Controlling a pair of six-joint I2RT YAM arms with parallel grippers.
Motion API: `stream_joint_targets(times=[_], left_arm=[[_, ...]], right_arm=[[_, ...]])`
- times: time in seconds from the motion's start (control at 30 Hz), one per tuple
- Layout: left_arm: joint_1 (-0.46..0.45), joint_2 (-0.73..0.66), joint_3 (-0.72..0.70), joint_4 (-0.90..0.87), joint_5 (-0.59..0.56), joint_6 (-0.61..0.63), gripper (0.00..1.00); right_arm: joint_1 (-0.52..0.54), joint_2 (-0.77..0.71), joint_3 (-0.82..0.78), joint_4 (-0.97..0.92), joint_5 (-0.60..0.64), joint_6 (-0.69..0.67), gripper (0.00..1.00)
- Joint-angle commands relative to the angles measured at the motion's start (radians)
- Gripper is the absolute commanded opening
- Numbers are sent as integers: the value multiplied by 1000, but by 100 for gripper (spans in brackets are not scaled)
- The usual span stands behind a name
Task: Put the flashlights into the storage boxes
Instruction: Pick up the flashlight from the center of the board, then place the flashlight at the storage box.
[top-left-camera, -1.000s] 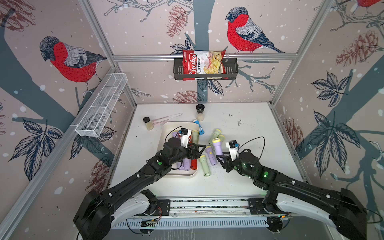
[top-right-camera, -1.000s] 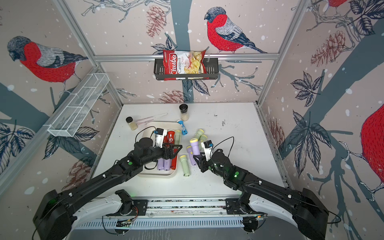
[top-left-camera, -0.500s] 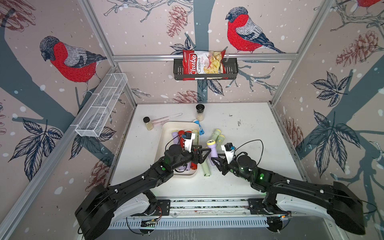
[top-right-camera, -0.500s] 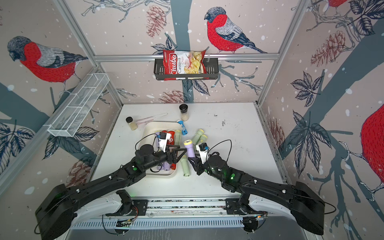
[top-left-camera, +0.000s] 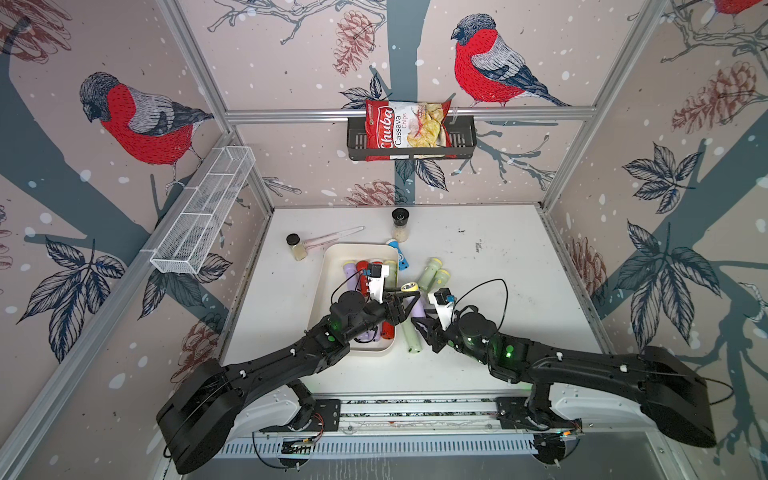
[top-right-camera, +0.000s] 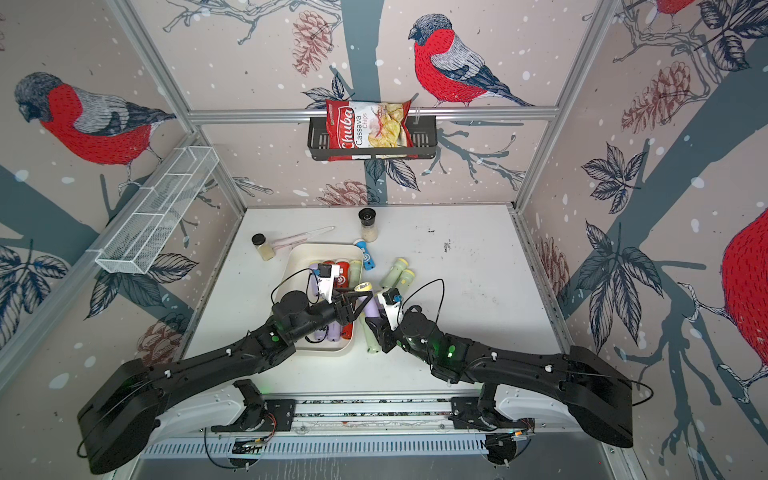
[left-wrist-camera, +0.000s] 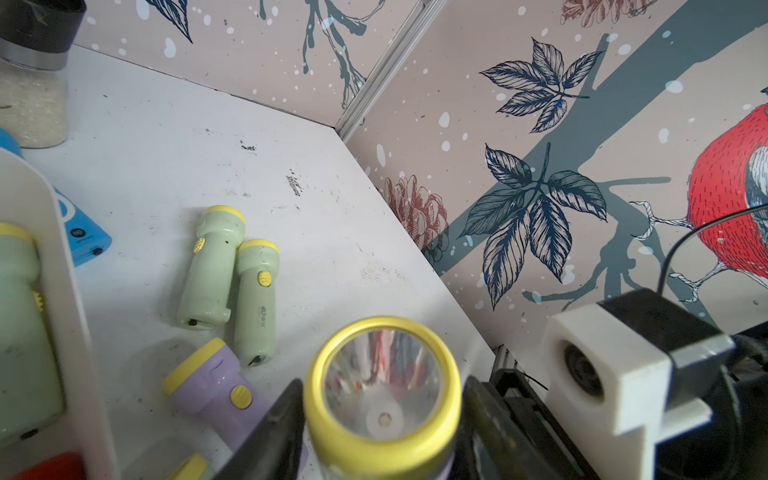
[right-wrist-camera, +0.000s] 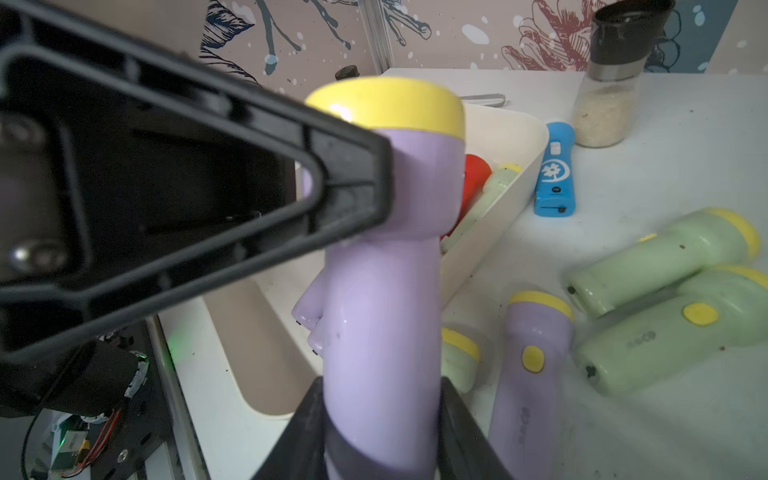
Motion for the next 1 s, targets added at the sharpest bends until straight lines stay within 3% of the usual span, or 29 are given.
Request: stream_joint_targets(times=[0.0, 0.37, 0.4, 0.43, 0.47, 0.5, 0.63, 0.8, 0.97], left_arm=[[-2, 8, -5, 65, -15, 9, 58], [13, -14, -5, -5, -94, -10, 43], [23, -21, -3, -25, -95, -10, 42], [37, -28, -2, -51, -92, -15, 42], [59, -38, 3, -89, -80, -23, 41], [89, -46, 7, -136, -55, -30, 40], [180, -97, 53, -407, -27, 25, 39], [219, -105, 218, -897, -197, 119, 39], [246, -54, 288, -1085, -336, 142, 39]], right_arm=[[2, 15, 18, 43, 2, -36, 31], [2, 22, 17, 61, -5, -68, 35], [0, 19, 15, 61, 7, -69, 40], [0, 18, 15, 59, 23, -67, 53], [-2, 15, 16, 54, 36, -62, 92], [-9, 17, 23, 40, 38, -58, 99], [-43, 23, 47, -7, 10, -30, 99], [-90, 38, 15, 43, -56, 8, 99], [-114, 78, 25, 50, -97, 22, 99]])
